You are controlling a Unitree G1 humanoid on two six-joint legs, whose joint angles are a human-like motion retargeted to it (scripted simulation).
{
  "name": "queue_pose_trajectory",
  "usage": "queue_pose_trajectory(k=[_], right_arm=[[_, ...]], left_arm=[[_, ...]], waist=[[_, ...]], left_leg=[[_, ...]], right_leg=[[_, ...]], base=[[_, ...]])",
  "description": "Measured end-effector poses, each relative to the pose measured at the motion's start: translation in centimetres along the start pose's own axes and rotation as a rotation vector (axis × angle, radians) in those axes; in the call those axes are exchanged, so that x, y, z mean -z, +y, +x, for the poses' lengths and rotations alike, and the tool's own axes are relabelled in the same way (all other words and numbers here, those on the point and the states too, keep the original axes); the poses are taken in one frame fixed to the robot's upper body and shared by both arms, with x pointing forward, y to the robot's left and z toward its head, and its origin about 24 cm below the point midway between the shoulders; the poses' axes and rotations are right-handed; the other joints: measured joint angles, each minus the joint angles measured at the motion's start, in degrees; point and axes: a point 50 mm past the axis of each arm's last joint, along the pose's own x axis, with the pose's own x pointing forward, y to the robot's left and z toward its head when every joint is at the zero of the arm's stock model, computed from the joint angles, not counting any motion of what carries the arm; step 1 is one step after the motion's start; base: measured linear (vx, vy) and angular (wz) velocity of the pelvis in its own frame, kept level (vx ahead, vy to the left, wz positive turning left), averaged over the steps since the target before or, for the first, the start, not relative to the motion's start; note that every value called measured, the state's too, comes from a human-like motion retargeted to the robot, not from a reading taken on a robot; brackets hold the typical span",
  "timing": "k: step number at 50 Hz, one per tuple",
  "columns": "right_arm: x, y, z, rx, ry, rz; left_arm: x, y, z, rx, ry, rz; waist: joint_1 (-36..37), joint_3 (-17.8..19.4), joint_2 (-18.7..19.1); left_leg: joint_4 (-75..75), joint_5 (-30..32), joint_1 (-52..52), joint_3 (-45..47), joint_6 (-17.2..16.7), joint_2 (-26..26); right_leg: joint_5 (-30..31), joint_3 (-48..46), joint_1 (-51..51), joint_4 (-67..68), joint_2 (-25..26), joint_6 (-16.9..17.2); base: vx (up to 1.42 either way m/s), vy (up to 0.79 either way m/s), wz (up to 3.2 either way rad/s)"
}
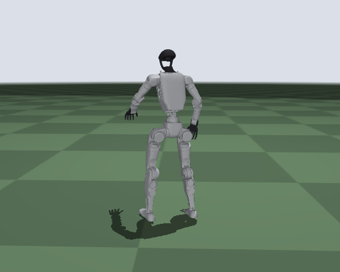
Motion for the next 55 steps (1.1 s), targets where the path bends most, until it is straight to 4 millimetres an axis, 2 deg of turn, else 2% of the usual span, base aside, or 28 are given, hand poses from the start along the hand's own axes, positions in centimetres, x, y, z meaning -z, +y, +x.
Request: queue_pose_trajectory(k=[3,7,9,12,18,22,25,29,30,32,35,40,42,45,46,47,49,52,53,55], right_arm=[[-1.2,0.5,0.1,-0.023,-0.067,-0.039],[-1.5,0.5,-0.1,-0.009,-0.097,-0.071],[-1.0,0.7,-0.3,-0.006,-0.077,-0.079],[0.4,1.1,-0.8,-0.004,-0.024,-0.08],[3.0,1.8,-1.8,-0.015,0.055,-0.088],[3.8,0.8,-1.6,0.003,0.126,-0.115],[3.8,-0.2,-1.4,0.046,0.14,-0.022],[3.7,-1.9,-1.2,0.098,0.127,-0.03],[3.9,-2.1,-1.3,0.108,0.127,-0.037],[3.5,-2.9,-1.0,0.126,0.111,-0.098],[3.0,-3.8,-0.6,0.174,0.075,-0.172],[3.3,-3.5,-0.8,0.151,0.089,-0.106],[3.8,-3.1,-1.0,0.116,0.096,-0.157],[4.1,-3.2,-1.2,0.13,0.109,-0.099],[4.0,-3.6,-1.1,0.137,0.101,-0.212],[3.9,-3.8,-0.9,0.146,0.098,-0.255],[3.8,-4.0,-0.9,0.163,0.11,-0.121],[4.3,-4.0,-1.3,0.154,0.12,-0.112],[4.2,-4.2,-1.2,0.173,0.116,-0.115],[4.4,-4.3,-1.4,0.172,0.116,-0.123]], left_arm=[[0.7,-4.7,-1.6,0.109,0.084,0.032],[1.7,-7.2,-3.4,0.11,0.15,0.004],[1.9,-7.4,-3.9,0.084,0.166,-0.029],[2.4,-7.5,-4.5,0.04,0.192,-0.088],[3.7,-7.3,-5.5,-0.015,0.252,-0.219],[4.9,-7.4,-6.3,-0.019,0.3,-0.228],[5.7,-7.8,-7.2,-0.011,0.321,-0.248],[6.5,-8.1,-8.2,0.007,0.324,-0.252],[6.6,-8.4,-8.7,0.03,0.319,-0.242],[6.9,-8.2,-8.7,0.022,0.323,-0.258],[7.1,-8.1,-8.8,0.041,0.316,-0.292],[8.0,-9.1,-10.2,0.094,0.34,-0.27],[8.3,-9.6,-10.9,0.114,0.346,-0.254],[8.3,-10.5,-11.7,0.141,0.37,-0.272],[8.4,-10.4,-11.7,0.131,0.381,-0.286],[8.4,-10.6,-11.8,0.129,0.394,-0.301],[8.6,-11.4,-12.9,0.158,0.424,-0.329],[8.7,-12.7,-14.7,0.191,0.459,-0.344],[8.7,-13.0,-15.1,0.195,0.47,-0.359],[8.8,-13.7,-16.3,0.218,0.497,-0.382]], waist=[[0.2,-0.8,-1.4],[0.8,-2.1,-2.9],[0.9,-2.5,-3.6],[1.1,-3.1,-4.7],[2.7,-3.2,-5.3],[3.2,-2.2,-4.6],[2.0,-2.0,-4.2],[0.4,-1.4,-3.9],[0.0,-1.2,-3.8],[0.1,-1.0,-3.6],[0.3,0.0,-3.3],[0.4,-0.4,-3.4],[0.8,-0.9,-3.1],[-0.3,-1.1,-2.5],[-0.2,-0.7,-1.7],[-0.3,-0.5,-1.0],[-1.1,-0.4,-0.3],[-1.7,-0.9,0.3],[-1.9,-1.0,0.7],[-1.8,-1.5,0.9]], left_leg=[[3.6,0.8,-1.7,-0.8,-0.7,0.7],[3.9,0.9,0.1,1.9,0.1,2.0],[-0.2,0.9,2.9,3.1,0.9,2.0],[-4.3,0.8,6.0,4.6,0.1,1.7],[-5.0,-1.1,8.8,7.0,-1.3,2.3],[-6.8,-1.0,11.4,8.7,-1.9,2.5],[-6.9,-1.4,12.3,8.6,-2.2,2.8],[-6.1,-2.5,12.8,8.4,-2.8,2.6],[-4.0,-3.6,12.4,8.4,-3.5,2.8],[-6.7,-2.6,13.6,8.6,-2.3,2.2],[-10.2,-2.0,16.2,8.4,-2.3,1.6],[-6.2,-3.9,15.6,9.1,-3.2,1.9],[-2.9,-5.1,14.6,9.7,-3.9,2.9],[-1.8,-5.0,14.2,8.4,-3.3,2.3],[-4.6,-3.8,15.6,8.1,-2.5,2.4],[-5.6,-3.1,16.2,7.9,-2.0,2.7],[-1.2,-3.4,14.3,7.7,-2.5,3.8],[5.1,-3.3,11.5,7.2,-2.7,5.1],[5.8,-2.5,10.9,6.6,-2.6,5.4],[9.7,-2.4,9.1,6.4,-0.8,6.0]], right_leg=[[-1.0,3.4,-0.4,1.1,1.2,0.1],[-1.0,7.3,0.5,-1.3,2.3,-0.2],[-0.7,9.0,1.1,-2.8,2.5,-0.2],[-1.2,9.1,0.9,-1.5,2.1,0.1],[-2.8,-5.7,-2.9,10.0,-2.3,-1.5],[-1.1,-5.9,-4.6,12.4,-1.9,-1.9],[0.7,-2.4,-5.6,11.4,-0.5,-0.9],[3.2,-1.7,-6.3,8.4,-1.1,0.4],[3.6,-2.6,-6.4,8.2,-1.7,1.1],[5.3,-4.1,-6.6,4.4,-2.5,0.6],[6.3,-8.2,-5.2,-1.4,-3.6,1.0],[7.2,-10.4,-5.1,-3.6,-4.5,1.9],[7.9,-10.2,-5.6,-2.3,-4.2,1.9],[7.7,-10.9,-4.1,-3.1,-5.4,1.3],[7.6,-10.7,-3.7,-3.9,-4.6,0.7],[7.3,-10.6,-3.4,-4.1,-4.1,0.2],[6.1,-11.2,-3.1,-2.9,-4.0,-0.4],[2.8,-11.8,-5.0,3.3,-4.6,0.3],[3.2,-11.5,-3.9,0.6,-3.8,-0.7],[1.4,-11.5,-4.6,2.7,-3.9,-0.6]], base=[[0.2,0.11,-1.59],[0.18,0.17,-1.25],[0.17,0.2,-0.67],[0.16,0.21,-0.32],[0.14,0.18,-0.27],[0.12,0.11,-0.27],[0.13,0.05,0.04],[0.13,0.01,0.15],[0.14,-0.02,0.07],[0.12,-0.03,-0.09],[0.15,-0.07,-0.08],[0.21,-0.17,-0.05],[0.24,-0.22,0.01],[0.23,-0.15,0.32],[0.2,-0.2,0.13],[0.2,-0.24,0.05],[0.22,-0.25,0.21],[0.22,-0.26,0.1],[0.2,-0.27,0.01],[0.2,-0.25,-0.13]])
